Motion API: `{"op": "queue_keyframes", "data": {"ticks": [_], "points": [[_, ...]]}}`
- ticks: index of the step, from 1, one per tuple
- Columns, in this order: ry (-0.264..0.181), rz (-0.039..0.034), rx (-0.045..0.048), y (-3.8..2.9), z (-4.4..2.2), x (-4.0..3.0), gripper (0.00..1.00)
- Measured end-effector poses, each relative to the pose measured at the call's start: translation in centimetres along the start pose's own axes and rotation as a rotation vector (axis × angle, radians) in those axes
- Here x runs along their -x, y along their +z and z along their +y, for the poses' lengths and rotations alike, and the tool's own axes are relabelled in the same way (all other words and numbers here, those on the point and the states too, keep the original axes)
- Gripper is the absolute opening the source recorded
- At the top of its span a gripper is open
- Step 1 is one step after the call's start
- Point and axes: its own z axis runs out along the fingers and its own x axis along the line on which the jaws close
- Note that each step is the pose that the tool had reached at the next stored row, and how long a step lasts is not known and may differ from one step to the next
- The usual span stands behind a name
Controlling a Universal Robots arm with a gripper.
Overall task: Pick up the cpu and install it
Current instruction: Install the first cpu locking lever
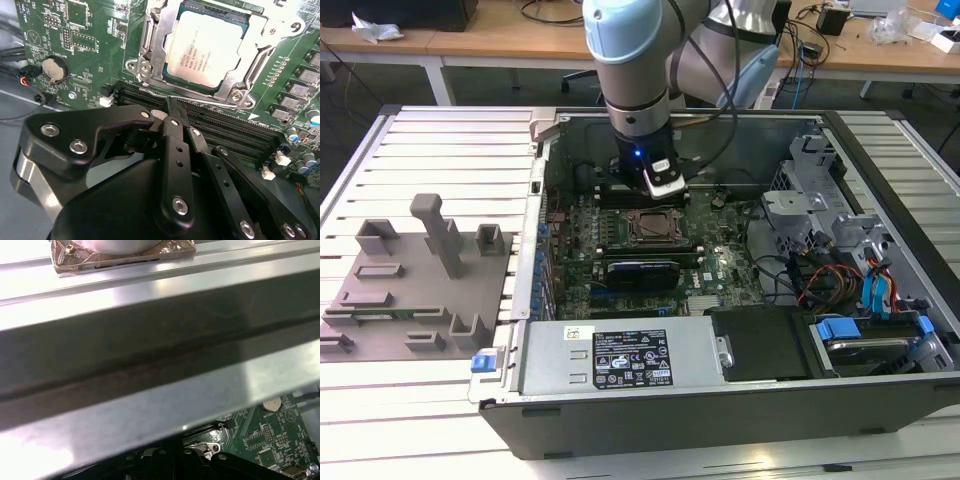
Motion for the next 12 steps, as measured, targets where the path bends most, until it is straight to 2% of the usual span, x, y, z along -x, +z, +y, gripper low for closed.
{"op": "queue_keyframes", "data": {"ticks": [6, 12], "points": [[-0.001, -0.009, 0.0028, 0.1, -0.19, -0.11, 0.11], [-0.002, -0.0135, 0.0041, 0.13, -0.37, -0.07, 0.11]]}}
